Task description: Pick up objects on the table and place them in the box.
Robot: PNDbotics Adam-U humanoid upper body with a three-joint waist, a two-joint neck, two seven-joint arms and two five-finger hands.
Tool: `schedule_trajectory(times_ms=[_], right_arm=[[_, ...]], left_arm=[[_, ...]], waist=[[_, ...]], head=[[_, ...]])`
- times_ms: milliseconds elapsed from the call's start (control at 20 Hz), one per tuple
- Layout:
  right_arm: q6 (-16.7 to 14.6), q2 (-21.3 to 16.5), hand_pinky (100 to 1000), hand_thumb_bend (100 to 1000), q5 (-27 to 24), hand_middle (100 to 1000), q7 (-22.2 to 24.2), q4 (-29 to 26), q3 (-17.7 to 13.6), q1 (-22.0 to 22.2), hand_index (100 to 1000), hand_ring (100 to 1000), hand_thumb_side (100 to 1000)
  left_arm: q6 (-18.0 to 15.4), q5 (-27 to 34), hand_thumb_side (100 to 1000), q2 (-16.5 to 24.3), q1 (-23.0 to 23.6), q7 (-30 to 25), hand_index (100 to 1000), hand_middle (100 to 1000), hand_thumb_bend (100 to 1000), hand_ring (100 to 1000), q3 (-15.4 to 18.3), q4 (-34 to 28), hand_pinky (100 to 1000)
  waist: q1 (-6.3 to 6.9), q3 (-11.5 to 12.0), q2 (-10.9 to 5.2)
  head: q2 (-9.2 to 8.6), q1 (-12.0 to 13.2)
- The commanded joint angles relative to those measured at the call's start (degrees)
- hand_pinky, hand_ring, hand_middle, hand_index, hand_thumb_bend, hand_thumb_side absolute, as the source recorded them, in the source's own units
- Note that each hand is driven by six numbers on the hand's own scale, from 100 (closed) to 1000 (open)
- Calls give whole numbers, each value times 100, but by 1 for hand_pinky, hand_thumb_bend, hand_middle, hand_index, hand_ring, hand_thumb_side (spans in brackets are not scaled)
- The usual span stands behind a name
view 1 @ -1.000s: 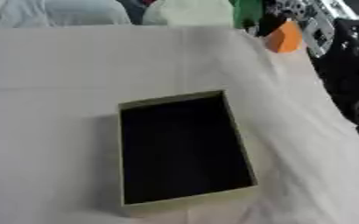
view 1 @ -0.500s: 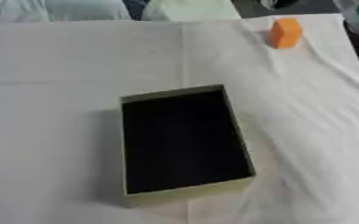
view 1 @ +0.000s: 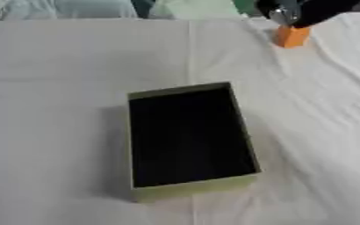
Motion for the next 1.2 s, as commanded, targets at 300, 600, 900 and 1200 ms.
schedule_trajectory(times_ms=[300, 600, 900, 1200], right_arm=[[-567, -88, 736, 100, -268, 517, -54, -369, 373, -15, 725, 620, 100], [-895, 204, 737, 100, -88, 513, 3, -370, 774, -1, 726, 622, 100], [-947, 522, 735, 100, 9, 514, 333, -370, 1216, 30, 726, 628, 100], [-831, 854, 736, 100, 376, 529, 666, -370, 1511, 180, 728, 640, 100]], left_arm=[[1, 46, 831, 141, 39, -15, 877, 734, 476, 730, 42, -84, 932], [17, 76, 830, 125, 71, -36, 878, 734, 475, 730, 30, -84, 932], [32, 104, 829, 104, 57, -55, 878, 735, 475, 729, 13, -84, 932], [42, 124, 830, 70, 36, -70, 878, 736, 475, 729, 5, -84, 932]], waist=[[54, -79, -251], [119, -246, -312], [122, -338, -336], [113, -317, -325]], head=[[167, 141], [220, 152], [242, 118], [222, 53]])
